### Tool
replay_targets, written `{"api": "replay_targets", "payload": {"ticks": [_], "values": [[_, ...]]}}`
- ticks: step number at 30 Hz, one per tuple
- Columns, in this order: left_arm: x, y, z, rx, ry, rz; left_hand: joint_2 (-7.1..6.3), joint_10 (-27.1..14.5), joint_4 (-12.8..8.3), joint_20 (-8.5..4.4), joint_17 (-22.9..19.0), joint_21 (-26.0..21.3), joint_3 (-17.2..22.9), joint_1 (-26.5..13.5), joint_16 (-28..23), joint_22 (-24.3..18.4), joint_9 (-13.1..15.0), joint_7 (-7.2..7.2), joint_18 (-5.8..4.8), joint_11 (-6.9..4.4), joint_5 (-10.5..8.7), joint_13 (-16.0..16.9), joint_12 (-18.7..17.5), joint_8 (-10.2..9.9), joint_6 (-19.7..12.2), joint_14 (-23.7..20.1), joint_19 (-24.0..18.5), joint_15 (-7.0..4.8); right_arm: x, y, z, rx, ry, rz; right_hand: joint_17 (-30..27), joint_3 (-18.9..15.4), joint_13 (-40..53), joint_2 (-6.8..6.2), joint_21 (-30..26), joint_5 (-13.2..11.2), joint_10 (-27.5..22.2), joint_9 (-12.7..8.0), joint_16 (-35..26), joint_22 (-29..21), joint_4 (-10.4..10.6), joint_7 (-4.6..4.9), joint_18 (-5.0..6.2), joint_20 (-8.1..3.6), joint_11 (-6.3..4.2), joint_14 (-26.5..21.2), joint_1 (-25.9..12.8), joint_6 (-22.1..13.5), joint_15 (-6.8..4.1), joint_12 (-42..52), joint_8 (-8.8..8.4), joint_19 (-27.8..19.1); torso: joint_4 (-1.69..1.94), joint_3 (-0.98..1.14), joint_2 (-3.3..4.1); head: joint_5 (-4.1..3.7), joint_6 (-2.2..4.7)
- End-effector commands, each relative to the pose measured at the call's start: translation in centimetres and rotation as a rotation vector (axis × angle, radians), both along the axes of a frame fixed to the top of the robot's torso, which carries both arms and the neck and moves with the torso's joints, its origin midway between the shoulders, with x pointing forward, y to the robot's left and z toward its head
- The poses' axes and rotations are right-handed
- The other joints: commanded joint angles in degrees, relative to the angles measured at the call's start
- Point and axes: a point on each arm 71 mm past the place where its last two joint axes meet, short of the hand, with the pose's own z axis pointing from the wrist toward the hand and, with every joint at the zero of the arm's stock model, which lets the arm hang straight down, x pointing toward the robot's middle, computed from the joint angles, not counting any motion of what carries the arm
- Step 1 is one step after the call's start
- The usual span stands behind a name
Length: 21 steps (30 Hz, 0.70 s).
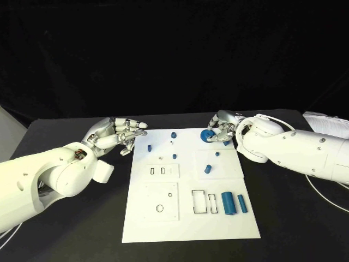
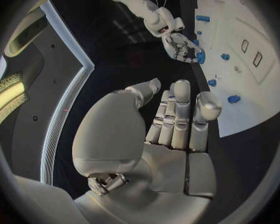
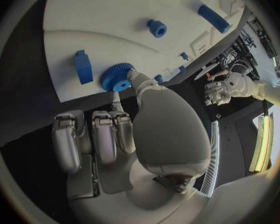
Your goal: Assemble the parts on the task board
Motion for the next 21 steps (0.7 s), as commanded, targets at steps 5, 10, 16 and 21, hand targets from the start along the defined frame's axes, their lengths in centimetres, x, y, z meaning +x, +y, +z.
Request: {"api": "replay_targets", "payload": {"ticks": [5,10,16,21], "values": [[-0.1,-0.3,0.1,0.002,0.001,-0.028,0.38,-0.35,-0.13,0.01,-0.08,0.03,0.21,0.15,0.00,-0.03,0.09,0.08,-0.15,-0.02,0.18,0.08,0.23,0.23,-0.27,0.02,-0.32,-0.20,-0.1,0.2,-0.4,-0.014,0.016,0.013,11.45,0.27,15.07,1.65,0.26,0.79,6.00,0.17,0.22,15.09,0.74,-0.11,-0.37,0.31,0.40,5.38,0.67,0.42,0.40,0.20,0.78,5.99,0.00,0.01,0.00,0.14,-0.22],[-0.1,-0.3,0.1,0.002,0.002,-0.029,0.43,-0.38,-0.14,0.01,-0.09,0.05,0.27,0.16,-0.01,0.01,0.10,0.08,-0.16,-0.01,0.18,0.09,0.27,0.24,-0.28,0.02,-0.30,-0.19,-0.1,0.4,-0.3,-0.007,-0.017,0.013,11.54,2.97,15.07,2.59,0.26,0.93,6.00,0.32,0.25,15.09,0.38,-0.79,-0.37,0.00,-0.17,5.38,2.32,2.85,-0.07,0.20,1.95,5.99,-0.08,-0.02,-0.06,0.19,-0.31],[-0.2,-0.3,0.1,0.001,0.003,-0.031,0.43,-0.38,-0.14,0.01,-0.09,0.05,0.27,0.16,-0.01,0.01,0.10,0.08,-0.16,-0.01,0.18,0.09,0.27,0.24,-0.28,0.02,-0.30,-0.19,-0.2,0.6,0.2,-0.005,-0.094,0.023,11.84,6.45,15.07,2.54,0.26,2.43,6.00,0.46,0.32,15.09,-0.51,-1.80,-0.37,-0.69,-1.08,5.44,3.19,5.59,-0.85,0.20,3.07,5.99,-0.08,0.03,-0.03,0.29,-0.32],[-0.1,-0.4,0.1,0.004,0.005,-0.028,0.56,-0.43,-0.12,0.01,-0.04,0.04,0.40,0.14,0.01,-0.03,0.12,0.11,-0.16,0.01,0.17,0.13,0.36,0.26,-0.27,0.03,-0.34,-0.18,-0.7,1.2,0.9,0.012,-0.191,0.050,11.96,7.86,15.07,2.05,0.26,3.06,6.00,0.58,0.34,15.09,-0.99,-2.15,-0.37,-1.00,-1.42,5.47,2.96,6.50,-1.15,0.20,3.46,5.99,-0.02,0.00,-0.06,0.30,-0.10]]}}
